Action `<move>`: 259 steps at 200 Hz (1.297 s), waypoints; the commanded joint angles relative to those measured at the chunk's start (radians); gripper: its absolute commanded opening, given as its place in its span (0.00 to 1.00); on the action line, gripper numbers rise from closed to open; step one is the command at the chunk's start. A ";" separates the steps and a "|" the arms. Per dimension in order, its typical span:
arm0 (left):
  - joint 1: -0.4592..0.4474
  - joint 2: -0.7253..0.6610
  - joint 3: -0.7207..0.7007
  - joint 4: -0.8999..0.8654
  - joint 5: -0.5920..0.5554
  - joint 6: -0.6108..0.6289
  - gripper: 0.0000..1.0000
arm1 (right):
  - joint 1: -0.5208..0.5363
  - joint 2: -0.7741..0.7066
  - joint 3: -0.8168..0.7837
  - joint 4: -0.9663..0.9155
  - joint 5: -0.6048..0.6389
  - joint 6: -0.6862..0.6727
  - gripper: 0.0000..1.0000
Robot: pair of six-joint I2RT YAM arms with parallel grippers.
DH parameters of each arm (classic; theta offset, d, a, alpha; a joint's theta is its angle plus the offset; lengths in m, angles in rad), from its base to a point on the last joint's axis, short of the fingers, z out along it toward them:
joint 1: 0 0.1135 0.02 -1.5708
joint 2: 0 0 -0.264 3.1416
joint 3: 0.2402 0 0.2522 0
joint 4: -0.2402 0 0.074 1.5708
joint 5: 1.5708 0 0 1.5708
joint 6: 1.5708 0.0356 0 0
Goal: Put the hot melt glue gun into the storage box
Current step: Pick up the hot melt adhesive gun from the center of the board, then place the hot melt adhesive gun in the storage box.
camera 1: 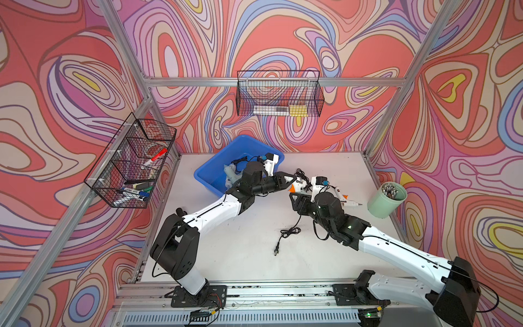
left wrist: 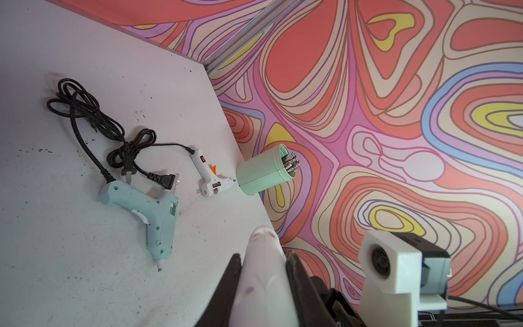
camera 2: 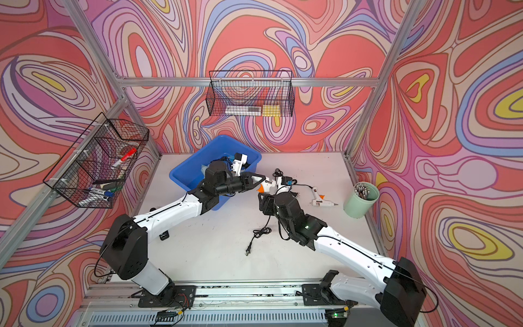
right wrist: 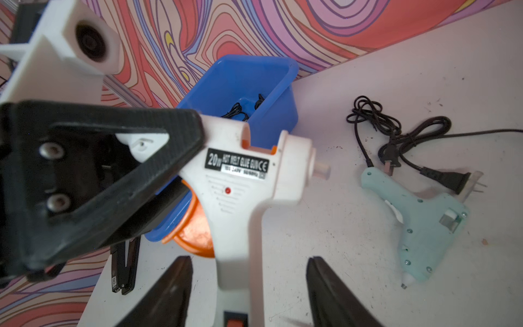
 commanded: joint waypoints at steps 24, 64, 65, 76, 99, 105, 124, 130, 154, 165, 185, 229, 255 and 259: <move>0.097 -0.048 0.148 0.000 0.033 -0.032 0.00 | 0.002 -0.080 0.034 -0.051 0.017 -0.033 0.98; 0.179 -0.057 0.307 -0.153 -0.012 0.051 0.00 | 0.002 -0.174 0.037 -0.098 0.049 -0.048 0.98; 0.181 -0.057 0.313 -0.155 -0.012 0.051 0.00 | 0.003 -0.176 0.037 -0.101 0.051 -0.048 0.98; 0.207 -0.055 0.357 -0.184 -0.021 0.064 0.00 | 0.002 -0.192 0.042 -0.130 0.083 -0.048 0.98; 0.261 -0.040 0.461 -0.231 -0.045 0.085 0.00 | 0.003 -0.211 0.044 -0.199 0.166 -0.034 0.98; 0.276 -0.033 0.487 -0.243 -0.049 0.089 0.00 | 0.003 -0.214 0.042 -0.216 0.189 -0.027 0.98; 0.321 -0.011 0.566 -0.271 -0.054 0.091 0.00 | 0.002 -0.224 0.034 -0.260 0.258 0.005 0.98; 0.334 -0.002 0.591 -0.279 -0.054 0.089 0.00 | 0.003 -0.227 0.030 -0.271 0.277 0.016 0.98; 0.395 0.050 0.701 -0.307 -0.047 0.070 0.00 | 0.002 -0.234 0.026 -0.337 0.352 0.074 0.98; 0.420 0.070 0.737 -0.305 -0.039 0.053 0.00 | 0.003 -0.232 0.029 -0.383 0.383 0.107 0.98; 0.460 0.093 0.769 -0.292 -0.032 0.027 0.00 | 0.002 -0.225 0.033 -0.458 0.419 0.166 0.98; 0.508 0.090 0.758 -0.304 -0.063 0.045 0.00 | 0.002 -0.222 0.014 -0.505 0.422 0.237 0.98; 0.513 0.073 0.711 -0.323 -0.101 0.079 0.00 | 0.002 -0.230 0.007 -0.513 0.426 0.250 0.98; 0.513 0.071 0.702 -0.322 -0.105 0.082 0.00 | 0.002 -0.231 0.006 -0.513 0.429 0.250 0.98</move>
